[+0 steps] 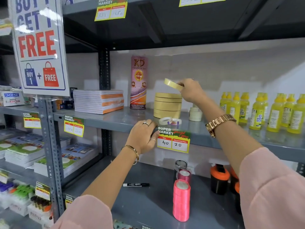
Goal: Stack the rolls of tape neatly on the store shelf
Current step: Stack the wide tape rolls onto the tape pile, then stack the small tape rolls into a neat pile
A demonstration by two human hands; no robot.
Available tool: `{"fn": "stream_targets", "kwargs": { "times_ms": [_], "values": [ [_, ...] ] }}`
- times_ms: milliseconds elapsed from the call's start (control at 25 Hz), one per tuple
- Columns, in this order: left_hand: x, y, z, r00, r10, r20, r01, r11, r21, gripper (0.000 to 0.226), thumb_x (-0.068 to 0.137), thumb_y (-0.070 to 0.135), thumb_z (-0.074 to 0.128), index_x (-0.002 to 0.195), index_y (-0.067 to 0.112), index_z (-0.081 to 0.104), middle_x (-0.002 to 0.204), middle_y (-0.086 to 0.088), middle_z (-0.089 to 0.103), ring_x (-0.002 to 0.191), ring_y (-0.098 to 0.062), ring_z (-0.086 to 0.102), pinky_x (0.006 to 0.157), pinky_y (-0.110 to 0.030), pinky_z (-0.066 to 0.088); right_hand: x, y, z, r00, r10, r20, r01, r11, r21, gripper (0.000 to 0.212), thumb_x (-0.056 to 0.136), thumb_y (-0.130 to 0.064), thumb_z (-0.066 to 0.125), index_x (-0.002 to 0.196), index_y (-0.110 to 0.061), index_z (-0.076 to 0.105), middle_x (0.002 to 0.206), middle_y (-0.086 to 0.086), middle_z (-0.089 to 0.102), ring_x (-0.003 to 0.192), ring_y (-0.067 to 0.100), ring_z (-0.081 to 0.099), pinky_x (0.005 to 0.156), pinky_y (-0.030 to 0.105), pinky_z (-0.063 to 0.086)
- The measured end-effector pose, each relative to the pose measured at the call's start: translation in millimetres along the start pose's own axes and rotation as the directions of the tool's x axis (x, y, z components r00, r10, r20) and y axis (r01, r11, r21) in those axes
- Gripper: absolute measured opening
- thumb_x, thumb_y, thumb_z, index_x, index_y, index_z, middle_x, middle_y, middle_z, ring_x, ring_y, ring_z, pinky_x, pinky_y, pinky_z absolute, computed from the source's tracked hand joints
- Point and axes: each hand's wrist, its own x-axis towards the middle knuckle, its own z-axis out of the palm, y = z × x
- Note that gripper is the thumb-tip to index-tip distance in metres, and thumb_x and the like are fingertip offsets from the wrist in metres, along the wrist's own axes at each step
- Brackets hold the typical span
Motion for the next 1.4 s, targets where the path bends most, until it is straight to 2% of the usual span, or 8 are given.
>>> {"fn": "stream_targets", "kwargs": {
  "times_ms": [80, 240, 800, 960, 1080, 1160, 1240, 1400],
  "values": [
    [-1.2, -0.4, 2.3, 0.999, 0.01, -0.033, -0.011, 1.0, -0.009, 0.048, 0.084, 0.035, 0.033, 0.095, -0.001, 0.062, 0.084, -0.015, 0.063, 0.073, -0.031, 0.056, 0.067, -0.039, 0.045, 12.4, 0.5, 9.8, 0.999, -0.032, 0.037, 0.031, 0.999, 0.014, 0.043, 0.089, 0.007, 0.039, 0.122, -0.009, 0.06, 0.118, 0.018, 0.064, 0.102, 0.033, 0.058, 0.076, 0.034, 0.043],
    [-2.2, -1.6, 8.2, 0.993, 0.02, -0.118, -0.023, 0.999, -0.024, 0.044, 0.083, 0.032, 0.036, 0.093, -0.002, 0.063, 0.081, -0.014, 0.063, 0.07, -0.03, 0.056, 0.065, -0.038, 0.044, 30.4, 4.9, 30.1, 0.995, -0.07, 0.076, 0.074, 0.996, -0.047, 0.043, 0.09, 0.006, 0.037, 0.125, -0.01, 0.057, 0.129, 0.017, 0.056, 0.12, 0.032, 0.051, 0.097, 0.039, 0.044],
    [0.1, -3.4, 16.3, 0.984, 0.014, -0.176, -0.02, 0.999, -0.033, 0.047, 0.085, 0.034, 0.033, 0.09, 0.0, 0.064, 0.077, -0.012, 0.062, 0.068, -0.027, 0.056, 0.064, -0.038, 0.042, 58.1, 21.8, 51.0, 0.982, -0.14, 0.129, 0.148, 0.988, -0.052, 0.047, 0.099, -0.004, 0.032, 0.141, -0.021, 0.043, 0.144, 0.013, 0.046, 0.129, 0.031, 0.045, 0.105, 0.04, 0.042],
    [-0.8, -2.2, 15.3, 0.986, 0.006, -0.169, -0.01, 1.0, -0.019, 0.046, 0.085, 0.034, 0.033, 0.092, 0.0, 0.064, 0.08, -0.013, 0.063, 0.07, -0.028, 0.057, 0.067, -0.037, 0.041, 49.3, 23.7, 45.7, 0.99, -0.138, 0.003, 0.138, 0.99, -0.021, 0.045, 0.095, -0.008, 0.049, 0.138, -0.017, 0.044, 0.145, 0.012, 0.04, 0.13, 0.029, 0.043, 0.102, 0.04, 0.042],
    [-1.3, -1.7, 15.9, 0.988, -0.005, -0.155, 0.003, 1.0, -0.015, 0.046, 0.086, 0.034, 0.033, 0.093, 0.0, 0.063, 0.083, -0.012, 0.063, 0.073, -0.028, 0.057, 0.071, -0.034, 0.036, 36.4, 24.1, 39.7, 0.984, -0.124, -0.131, 0.13, 0.991, 0.04, 0.027, 0.089, -0.011, 0.058, 0.116, -0.012, 0.059, 0.128, 0.012, 0.055, 0.115, 0.028, 0.053, 0.09, 0.034, 0.045],
    [-1.2, -1.2, 15.9, 0.989, -0.014, -0.145, 0.012, 1.0, -0.016, 0.045, 0.086, 0.034, 0.033, 0.094, 0.0, 0.063, 0.084, -0.013, 0.063, 0.074, -0.028, 0.056, 0.072, -0.035, 0.036, 24.6, 22.0, 37.4, 0.986, -0.161, -0.032, 0.163, 0.984, 0.072, 0.02, 0.086, -0.017, 0.063, 0.104, -0.008, 0.065, 0.114, 0.014, 0.065, 0.103, 0.027, 0.059, 0.083, 0.029, 0.044],
    [-1.1, -0.1, 15.2, 0.991, -0.027, -0.13, 0.023, 0.999, -0.026, 0.046, 0.086, 0.033, 0.033, 0.094, 0.0, 0.062, 0.086, -0.013, 0.063, 0.076, -0.029, 0.056, 0.072, -0.039, 0.039, 9.4, 18.5, 35.8, 0.968, -0.199, 0.15, 0.186, 0.978, 0.095, 0.025, 0.085, -0.025, 0.066, 0.102, -0.007, 0.068, 0.111, 0.013, 0.067, 0.1, 0.024, 0.06, 0.082, 0.028, 0.043],
    [-1.7, 3.1, 12.8, 0.992, -0.051, -0.116, 0.046, 0.998, -0.042, 0.047, 0.085, 0.033, 0.032, 0.093, -0.002, 0.061, 0.085, -0.015, 0.062, 0.075, -0.031, 0.055, 0.071, -0.041, 0.039, -13.6, 13.5, 37.6, 0.879, -0.186, 0.439, 0.144, 0.981, 0.127, 0.041, 0.083, -0.021, 0.068, 0.123, -0.011, 0.062, 0.129, 0.011, 0.061, 0.121, 0.024, 0.055, 0.099, 0.03, 0.041]
  ]
}}
